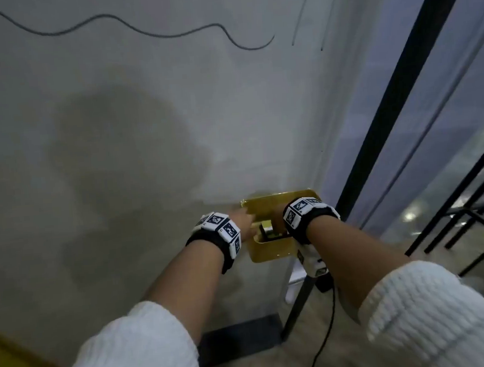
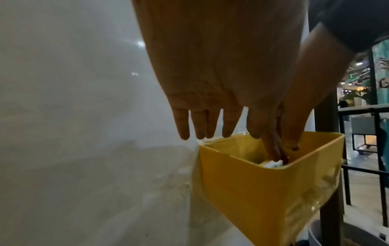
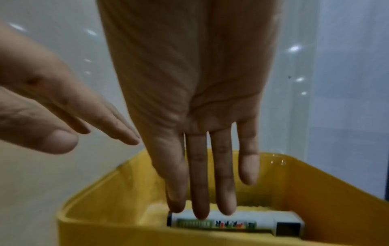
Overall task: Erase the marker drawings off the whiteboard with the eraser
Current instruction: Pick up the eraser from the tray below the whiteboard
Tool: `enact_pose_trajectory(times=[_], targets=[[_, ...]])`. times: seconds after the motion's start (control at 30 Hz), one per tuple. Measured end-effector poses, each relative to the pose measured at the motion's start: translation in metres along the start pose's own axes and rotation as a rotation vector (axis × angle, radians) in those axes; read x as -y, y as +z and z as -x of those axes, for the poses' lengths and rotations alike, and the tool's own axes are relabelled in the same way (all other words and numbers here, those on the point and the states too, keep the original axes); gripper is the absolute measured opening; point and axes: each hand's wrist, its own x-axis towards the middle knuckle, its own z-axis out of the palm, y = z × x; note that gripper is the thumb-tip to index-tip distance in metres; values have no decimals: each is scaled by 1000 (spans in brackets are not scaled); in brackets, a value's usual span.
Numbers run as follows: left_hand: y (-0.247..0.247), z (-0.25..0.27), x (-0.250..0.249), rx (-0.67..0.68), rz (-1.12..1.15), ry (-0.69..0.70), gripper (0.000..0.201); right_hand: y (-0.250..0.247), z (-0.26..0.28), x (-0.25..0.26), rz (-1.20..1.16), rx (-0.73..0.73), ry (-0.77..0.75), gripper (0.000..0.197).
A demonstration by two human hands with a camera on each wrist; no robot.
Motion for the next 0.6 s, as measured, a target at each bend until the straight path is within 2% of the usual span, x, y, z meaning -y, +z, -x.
enact_pose_trajectory(times=[0.2,0.4,0.53,0.6], targets=[[7,-6,8,108,-90,44,58,17,-18,1,-26,136,98,23],[1,-11,19,132,-101,89,60,14,-66,0,-111,122,150,24],[-2,-17,23,149,-111,113,59,16,-63,3,-47,101,194,43],[-4,-19,25,146,-109,125,57,25,-75,11,-96,108,220,48]])
